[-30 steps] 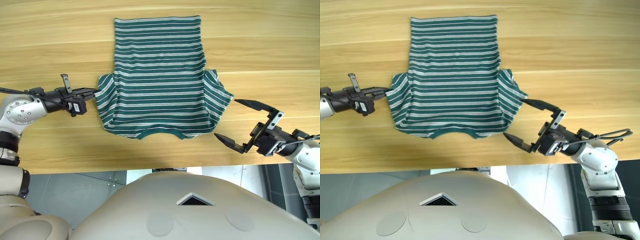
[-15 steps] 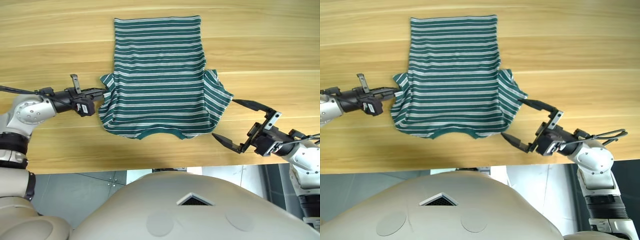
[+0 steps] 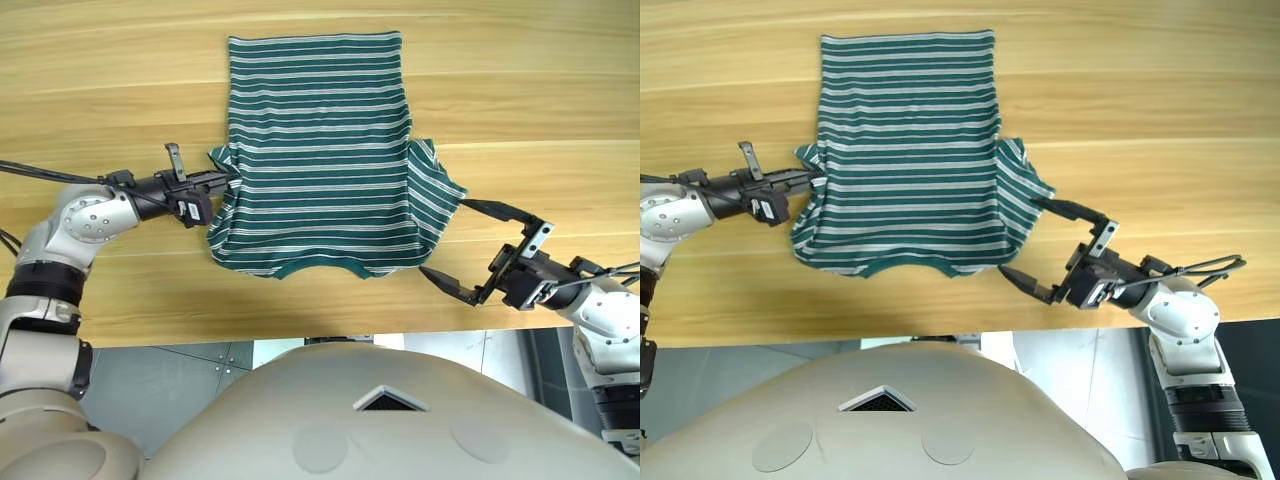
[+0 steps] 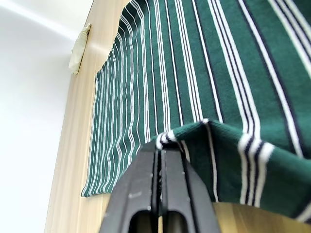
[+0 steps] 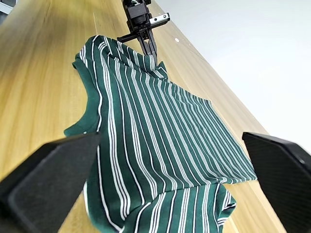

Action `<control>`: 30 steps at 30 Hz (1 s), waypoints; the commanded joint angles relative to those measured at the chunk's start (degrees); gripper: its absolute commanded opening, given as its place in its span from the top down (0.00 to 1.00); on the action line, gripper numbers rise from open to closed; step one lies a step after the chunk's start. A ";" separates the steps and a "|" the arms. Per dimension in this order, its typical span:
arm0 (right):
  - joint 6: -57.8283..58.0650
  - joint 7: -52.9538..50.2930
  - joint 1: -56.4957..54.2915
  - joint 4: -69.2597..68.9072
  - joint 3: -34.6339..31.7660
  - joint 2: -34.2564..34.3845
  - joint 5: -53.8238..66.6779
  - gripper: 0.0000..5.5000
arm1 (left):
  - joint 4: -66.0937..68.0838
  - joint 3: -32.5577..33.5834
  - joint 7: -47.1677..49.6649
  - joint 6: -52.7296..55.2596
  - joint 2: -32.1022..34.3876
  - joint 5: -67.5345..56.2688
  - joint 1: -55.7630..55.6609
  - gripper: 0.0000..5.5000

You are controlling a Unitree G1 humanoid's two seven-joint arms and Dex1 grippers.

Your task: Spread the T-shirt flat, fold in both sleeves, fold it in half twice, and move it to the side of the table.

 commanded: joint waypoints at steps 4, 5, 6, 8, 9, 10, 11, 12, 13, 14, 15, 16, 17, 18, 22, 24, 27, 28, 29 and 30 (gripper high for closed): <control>0.51 -0.17 -0.99 0.07 0.32 0.13 -0.61 0.02 | -0.28 -0.89 -0.12 2.26 -2.42 2.52 -1.61 0.99; 0.51 -0.17 -1.02 0.14 0.33 0.13 -0.67 0.02 | -0.36 -0.95 -0.13 2.44 -2.71 2.76 -1.62 0.99; 0.49 -0.17 -1.04 0.19 0.34 0.13 -0.70 0.02 | -0.37 -1.05 -0.07 2.62 -3.05 3.11 -1.69 0.99; 0.45 -0.18 -1.05 0.23 0.34 0.15 -0.73 0.02 | -0.33 -1.29 0.17 3.02 -3.85 3.92 -1.79 0.99; 0.45 -0.18 -1.05 0.22 0.35 0.16 -0.73 0.02 | -0.29 -1.46 0.37 3.16 -4.33 4.44 -1.82 0.99; 0.45 -0.19 -1.05 0.21 0.35 0.17 -0.74 0.02 | -0.27 -1.53 0.48 3.23 -4.65 4.81 -1.82 0.99; 0.45 -0.18 -1.10 0.23 0.38 0.18 -0.73 0.02 | -0.08 -1.84 0.80 3.21 -5.28 5.51 -1.96 0.99; 0.46 -0.18 -1.13 0.24 0.40 0.19 -0.73 0.02 | 0.10 -2.05 1.06 3.20 -5.74 6.07 -2.11 0.99; 0.42 -0.14 -1.18 0.28 0.45 0.20 -0.70 0.02 | 0.41 -2.26 1.39 3.30 -6.19 6.63 -2.32 0.99; 0.40 -0.12 -1.22 0.31 0.48 0.20 -0.70 0.02 | 0.69 -2.42 1.65 3.42 -6.55 7.08 -2.52 0.99; 0.40 -0.12 -1.17 0.25 0.46 0.18 -0.68 0.02 | 0.79 -2.65 1.78 3.54 -6.92 7.31 -2.63 0.99; 0.40 -0.14 -1.07 0.16 0.43 0.16 -0.65 0.02 | 0.81 -2.89 1.87 3.58 -7.23 7.43 -2.66 0.99; 0.39 -0.17 -0.91 0.03 0.40 0.13 -0.65 0.02 | 0.66 -3.07 1.94 3.63 -7.54 7.57 -2.64 0.99; 0.37 -0.20 -0.76 -0.10 0.37 0.12 -0.63 0.02 | 0.54 -3.22 1.96 3.59 -7.77 7.59 -2.63 0.99; 0.31 -0.23 -0.68 0.02 0.57 0.29 -0.70 0.02 | 0.57 -3.56 2.35 3.83 -8.84 8.03 -3.07 0.99; 0.35 -0.22 -0.66 -0.04 0.63 0.30 -0.67 0.02 | 1.44 -3.87 2.51 4.37 -9.19 8.73 -3.40 0.99; 0.35 -0.27 -0.49 -0.22 0.59 0.27 -0.64 0.02 | 3.20 -4.91 2.28 4.87 -8.97 10.60 -3.59 0.99; 0.32 -0.30 -0.43 -0.25 0.56 0.27 -0.63 0.02 | 3.69 -5.23 1.85 4.67 -8.94 10.45 -3.66 0.99; 0.30 -0.32 -0.40 -0.26 0.54 0.28 -0.63 0.02 | 4.01 -5.53 1.49 4.47 -8.88 10.15 -3.72 0.99; 0.28 -0.32 -0.42 -0.21 0.55 0.29 -0.60 0.02 | 4.27 -5.85 0.96 4.21 -8.84 9.71 -3.74 0.99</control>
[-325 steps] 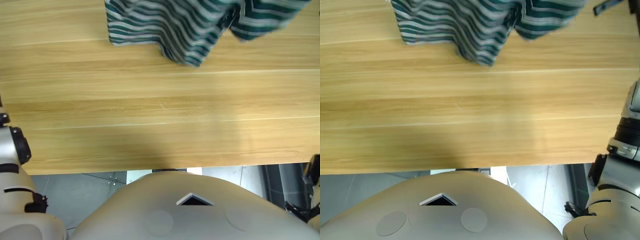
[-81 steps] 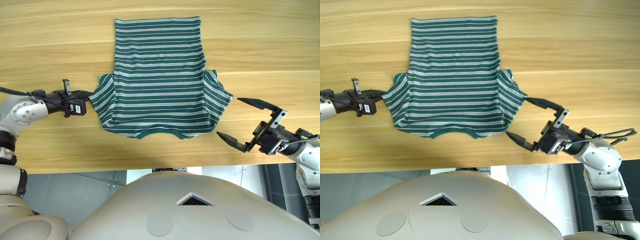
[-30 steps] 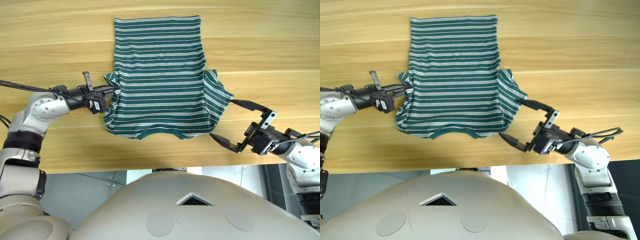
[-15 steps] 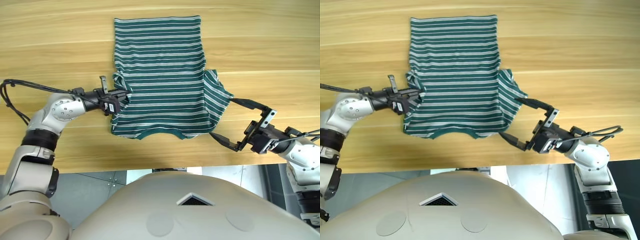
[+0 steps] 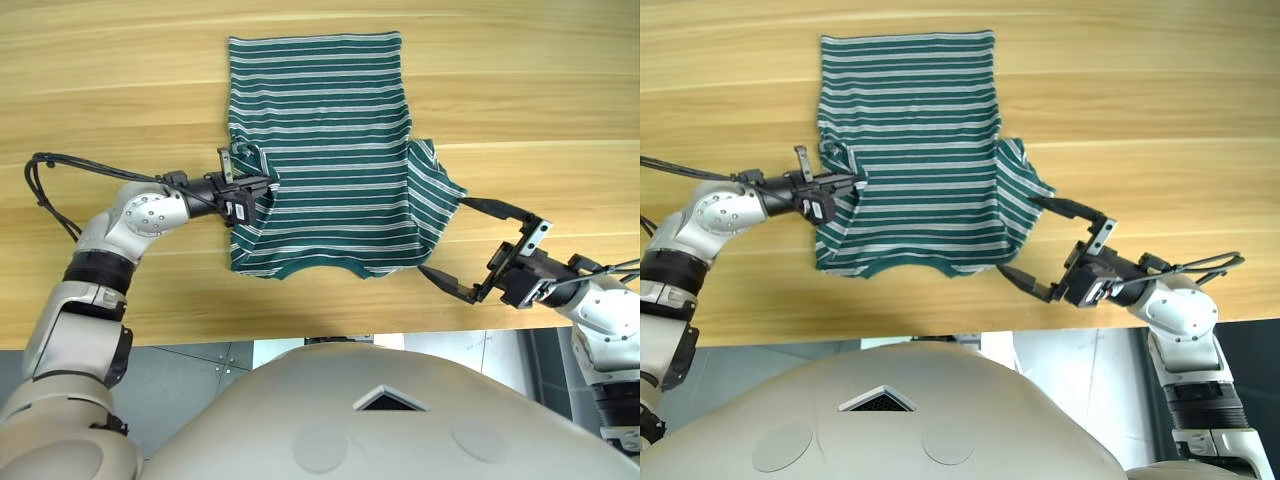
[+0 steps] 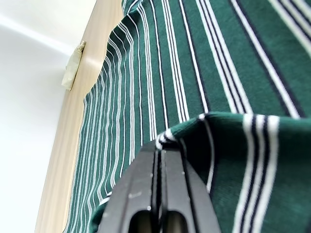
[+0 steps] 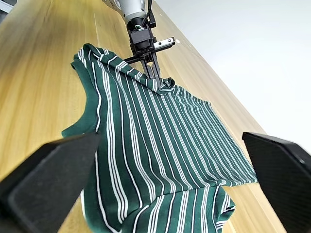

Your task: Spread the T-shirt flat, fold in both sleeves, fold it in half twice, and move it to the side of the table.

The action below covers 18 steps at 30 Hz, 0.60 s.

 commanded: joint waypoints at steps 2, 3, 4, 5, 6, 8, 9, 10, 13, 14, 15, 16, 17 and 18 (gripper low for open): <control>0.20 -0.26 0.09 -0.16 0.22 0.25 -0.17 0.02 | 2.56 -2.48 -2.62 0.36 0.15 0.51 0.45 0.96; 0.17 -0.26 0.11 -0.12 0.24 0.28 -0.13 0.02 | 2.83 -2.78 -3.29 0.30 0.13 -0.04 0.46 0.93; 0.16 -0.27 0.13 -0.09 0.25 0.31 -0.12 0.02 | 3.07 -3.00 -3.77 0.31 0.13 -0.42 0.45 0.90; 0.25 -0.42 0.14 -0.09 0.17 0.39 -0.23 0.02 | 3.36 -3.24 -4.32 0.24 0.25 -0.65 0.43 0.88; 0.49 -0.54 0.10 -0.26 0.07 0.41 -0.22 0.02 | 3.60 -3.37 -4.61 0.16 0.38 -0.77 0.41 0.84; 0.85 -0.73 0.05 -0.60 -0.13 0.38 -0.13 0.02 | 3.93 -3.50 -4.80 0.04 0.51 -0.88 0.30 0.76; 0.95 -0.82 0.06 -0.68 -0.20 0.35 -0.11 0.02 | 4.03 -3.62 -5.01 0.03 0.52 -1.29 0.20 0.74; 1.00 -0.91 0.08 -0.70 -0.22 0.31 -0.14 0.02 | 4.12 -3.65 -5.08 0.03 0.49 -1.70 0.15 0.71; 2.16 -2.44 -0.70 0.14 -2.04 0.44 -0.57 0.02 | 3.92 -3.54 -5.39 -0.46 0.48 -3.55 0.53 0.64; 3.16 -3.70 -1.32 0.58 -3.39 0.59 -1.11 0.02 | 3.67 -3.37 -5.53 -0.72 0.46 -4.47 0.73 0.63; 4.82 -5.59 -2.32 1.33 -4.93 0.81 -2.80 0.02 | 3.51 -3.23 -5.62 -0.94 0.40 -5.27 0.85 0.60; 7.29 -8.77 -4.10 3.20 -6.74 0.87 -7.13 0.02 | 3.38 -3.07 -5.43 -0.92 0.29 -5.53 0.80 0.58; 10.33 -12.98 -5.99 5.44 -8.20 0.40 -14.40 0.02 | 3.51 -3.03 -4.95 -0.78 0.12 -5.13 0.58 0.53; 12.82 -16.45 -7.46 7.31 -8.90 -0.24 -21.00 0.02 | 3.63 -3.03 -4.58 -0.67 0.05 -4.82 0.46 0.52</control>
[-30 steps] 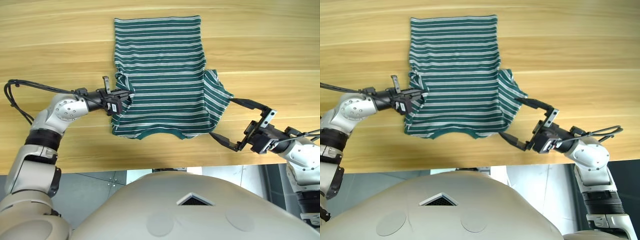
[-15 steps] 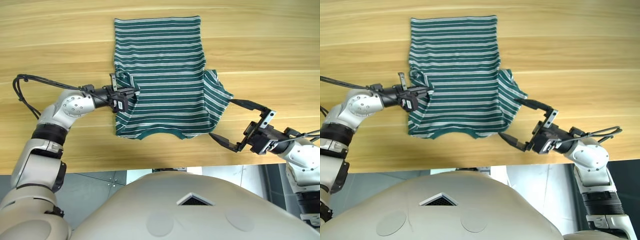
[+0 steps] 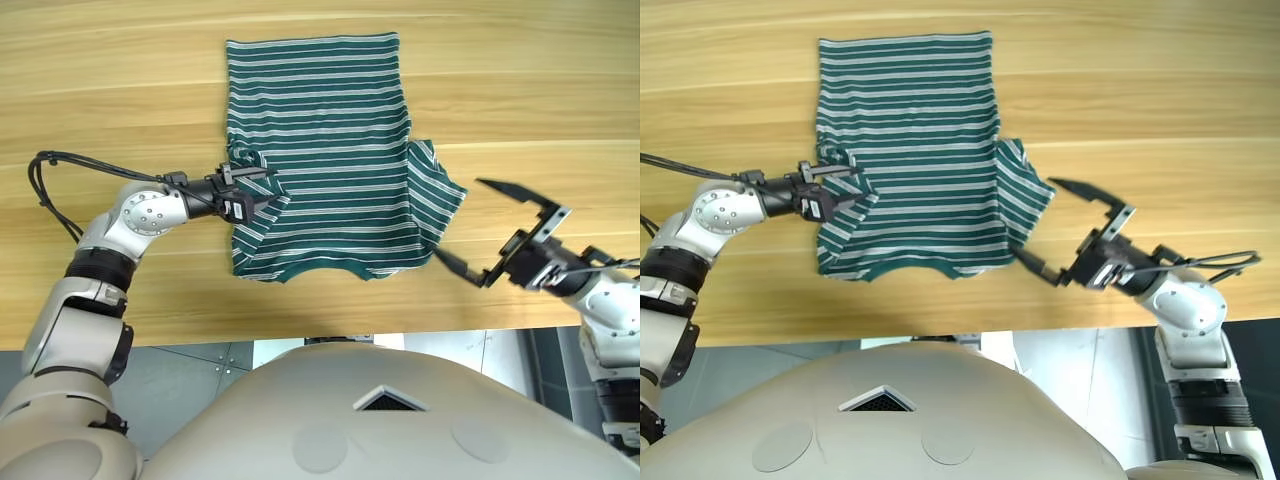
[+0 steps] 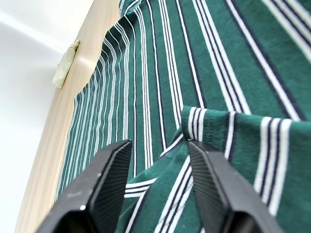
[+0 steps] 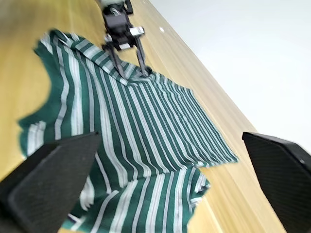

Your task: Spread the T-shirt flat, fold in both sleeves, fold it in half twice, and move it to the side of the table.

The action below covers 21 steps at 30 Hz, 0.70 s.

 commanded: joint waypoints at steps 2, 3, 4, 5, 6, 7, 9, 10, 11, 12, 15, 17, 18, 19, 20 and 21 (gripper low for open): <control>9.03 -11.81 -4.44 5.84 -3.30 -2.29 -23.87 0.02 | 0.71 -0.81 -0.26 0.86 -0.10 2.33 0.86 0.46; 9.34 -12.26 -3.96 5.56 -3.02 -2.62 -25.50 0.02 | 0.66 -0.80 -0.13 0.86 -0.10 2.33 0.87 0.45; 9.97 -12.60 -4.03 5.97 -1.52 -2.99 -28.54 0.02 | 0.61 -0.77 0.20 0.88 -0.16 2.45 0.93 0.43; 10.45 -12.91 -4.17 6.30 -0.42 -3.14 -30.66 0.02 | 0.58 -0.78 0.46 0.89 -0.18 2.54 0.97 0.39; 11.13 -12.84 -4.78 7.38 1.72 -3.26 -33.50 0.02 | 0.59 -0.81 0.83 0.87 -0.22 2.76 0.96 0.37; 11.79 -12.62 -5.25 8.06 3.38 -3.30 -35.57 0.02 | 0.60 -0.84 1.10 0.85 -0.25 2.91 0.95 0.34; 12.22 -12.52 -6.37 8.98 5.90 -3.53 -37.71 0.02 | 0.65 -0.94 1.64 0.96 -0.43 3.30 0.91 0.30; 12.10 -12.42 -6.78 8.87 6.78 -3.52 -37.69 0.02 | 0.70 -0.99 1.94 1.00 -0.55 3.55 0.80 0.28; 11.89 -12.24 -7.17 8.70 7.67 -3.51 -37.53 0.02 | 0.75 -1.02 2.23 1.01 -0.63 3.77 0.71 0.25; 11.81 -12.26 -7.47 8.55 8.36 -3.50 -37.43 0.02 | 0.80 -1.05 2.49 1.00 -0.69 3.93 0.64 0.23; 12.26 -13.30 -9.46 9.05 9.78 -3.02 -37.68 0.02 | 1.06 -1.24 3.28 1.08 -0.75 4.60 0.55 0.17; 12.85 -13.86 -10.80 10.10 11.00 -2.74 -38.32 0.02 | 1.16 -1.34 3.71 1.15 -0.76 5.00 0.45 0.12; 13.04 -14.03 -11.31 10.49 11.58 -2.75 -38.52 0.02 | 1.10 -1.34 3.87 1.15 -0.66 5.05 0.50 0.10; 13.13 -14.23 -11.70 10.85 12.05 -2.79 -38.63 0.02 | 1.05 -1.37 4.01 1.15 -0.57 5.08 0.53 0.06; 13.17 -14.49 -12.02 11.15 12.49 -2.82 -38.73 0.02 | 0.98 -1.39 4.12 1.13 -0.45 5.10 0.59 0.05; 13.39 -14.85 -12.43 11.50 12.81 -2.72 -38.80 0.02 | 0.93 -1.42 4.25 1.13 -0.32 5.21 0.65 0.02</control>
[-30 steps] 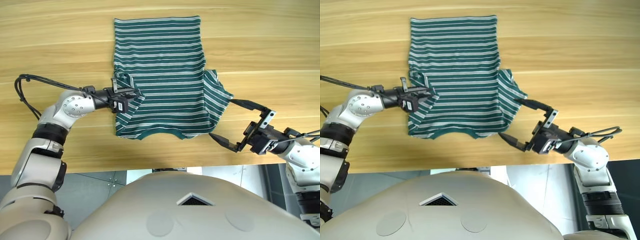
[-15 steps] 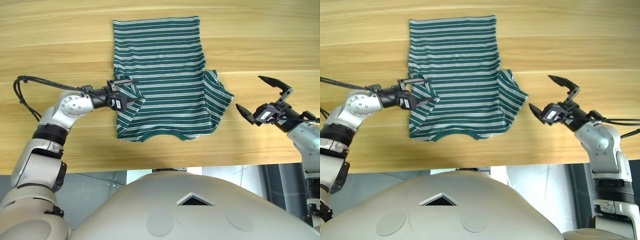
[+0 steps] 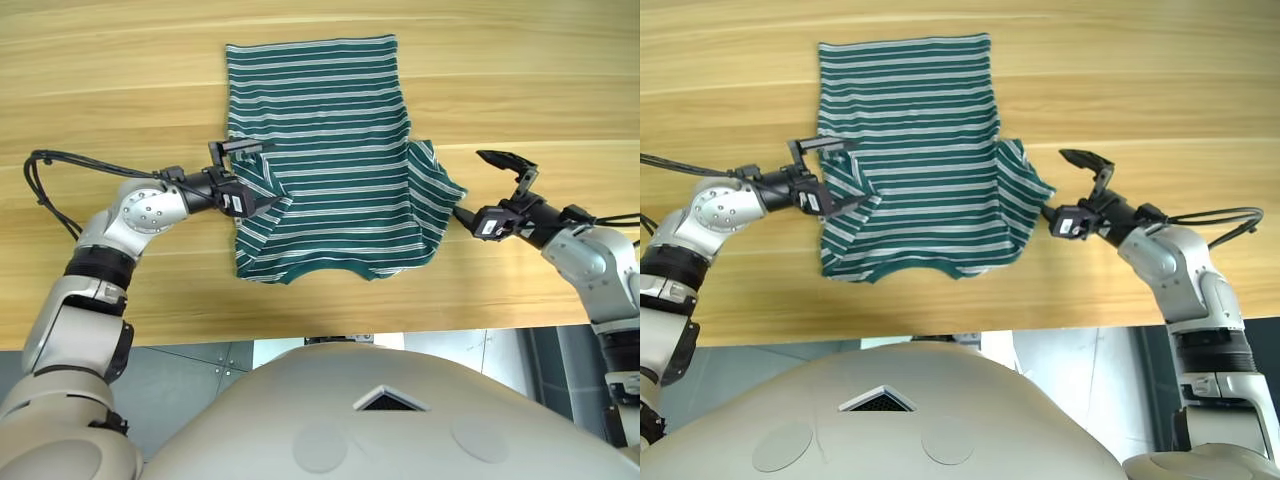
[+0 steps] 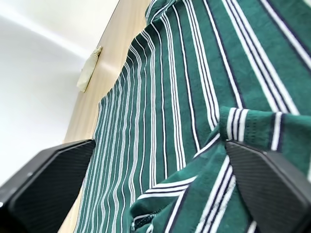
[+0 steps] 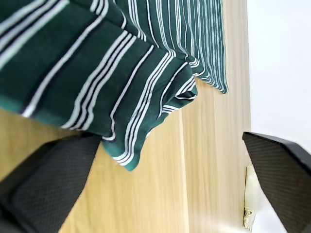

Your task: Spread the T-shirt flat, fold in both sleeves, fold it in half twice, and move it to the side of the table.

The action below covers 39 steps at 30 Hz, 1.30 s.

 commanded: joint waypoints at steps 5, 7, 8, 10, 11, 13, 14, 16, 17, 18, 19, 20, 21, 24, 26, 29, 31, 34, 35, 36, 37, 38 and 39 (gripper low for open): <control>2.98 0.07 0.06 4.80 4.41 -0.54 -3.24 0.04 | 0.92 -1.68 -0.56 1.26 0.12 3.67 1.46 0.02; 3.28 -0.15 -0.10 5.30 4.68 -1.01 -3.23 0.11 | 0.98 -1.73 -0.43 1.32 0.10 3.77 1.40 0.02; 3.57 -0.21 -0.42 5.75 4.93 -1.19 -3.50 0.15 | 0.99 -1.74 -0.27 1.37 0.09 3.89 1.42 0.02; 4.25 -0.16 -0.78 6.66 5.54 -1.52 -4.05 0.23 | 0.98 -1.82 -0.09 1.44 0.03 4.06 1.36 0.02; 4.42 -0.13 -0.70 6.90 5.80 -1.71 -4.16 0.26 | 0.91 -1.86 -0.05 1.46 0.00 4.12 1.30 0.02; 4.50 0.02 -0.46 6.90 6.18 -1.97 -3.98 0.32 | 0.84 -1.90 0.00 1.47 -0.01 4.18 1.22 0.02; 4.55 0.15 -0.37 6.72 6.41 -2.05 -3.82 0.36 | 0.81 -1.89 0.04 1.46 -0.01 4.24 1.20 0.02; 4.75 0.27 -0.35 6.54 6.86 -2.23 -3.58 0.42 | 0.82 -1.85 0.19 1.44 -0.07 4.40 1.11 0.02; 4.78 0.27 -0.49 6.65 7.11 -2.29 -3.52 0.45 | 0.82 -1.82 0.31 1.43 -0.09 4.49 1.12 0.02; 4.79 0.22 -0.60 6.78 7.30 -2.35 -3.47 0.48 | 0.84 -1.79 0.43 1.41 -0.11 4.60 1.11 0.02; 4.79 0.16 -0.67 6.88 7.48 -2.42 -3.41 0.51 | 0.84 -1.78 0.51 1.40 -0.12 4.68 1.11 0.02; 4.74 0.10 -0.71 6.99 7.71 -2.42 -3.34 0.56 | 0.90 -1.79 0.63 1.39 -0.16 4.79 1.05 0.02; 4.62 0.10 -0.66 7.02 7.97 -2.41 -3.24 0.58 | 0.93 -1.79 0.75 1.39 -0.19 4.87 1.01 0.02; 4.49 0.10 -0.57 6.71 8.41 -2.41 -2.93 0.69 | 0.99 -1.84 0.95 1.38 -0.25 5.00 0.89 0.02; 4.38 0.00 -0.86 6.85 8.76 -2.37 -2.81 0.76 | 1.15 -1.91 1.21 1.40 -0.34 5.15 0.80 0.02; 4.40 -0.18 -1.41 7.26 9.39 -1.97 -2.75 0.86 | 1.52 -2.02 1.55 1.41 -0.59 5.34 0.69 0.02; 4.36 -0.31 -1.56 7.36 9.63 -1.86 -2.61 0.92 | 1.67 -2.12 1.67 1.33 -0.66 5.38 0.67 0.02; 3.96 -0.28 -1.46 6.96 9.82 -1.98 -1.94 1.00 | 1.79 -2.10 1.90 1.25 -0.57 5.37 0.81 0.02; 3.82 -0.23 -1.34 6.74 9.83 -2.04 -1.71 1.00 | 1.84 -2.07 2.01 1.22 -0.55 5.36 0.89 0.02; 3.74 -0.24 -1.23 6.53 9.80 -2.07 -1.54 1.00 | 1.88 -2.09 2.10 1.18 -0.56 5.37 1.04 0.02; 3.71 -0.27 -1.16 6.40 9.77 -2.08 -1.46 1.00 | 1.89 -2.11 2.12 1.15 -0.58 5.35 1.13 0.02; 3.67 -0.30 -1.08 6.25 9.70 -2.08 -1.32 1.00 | 1.94 -2.14 2.16 1.13 -0.60 5.33 1.16 0.02; 3.63 -0.40 -0.89 5.98 9.52 -2.11 -1.12 1.00 | 2.00 -2.16 2.23 1.13 -0.60 5.32 1.17 0.02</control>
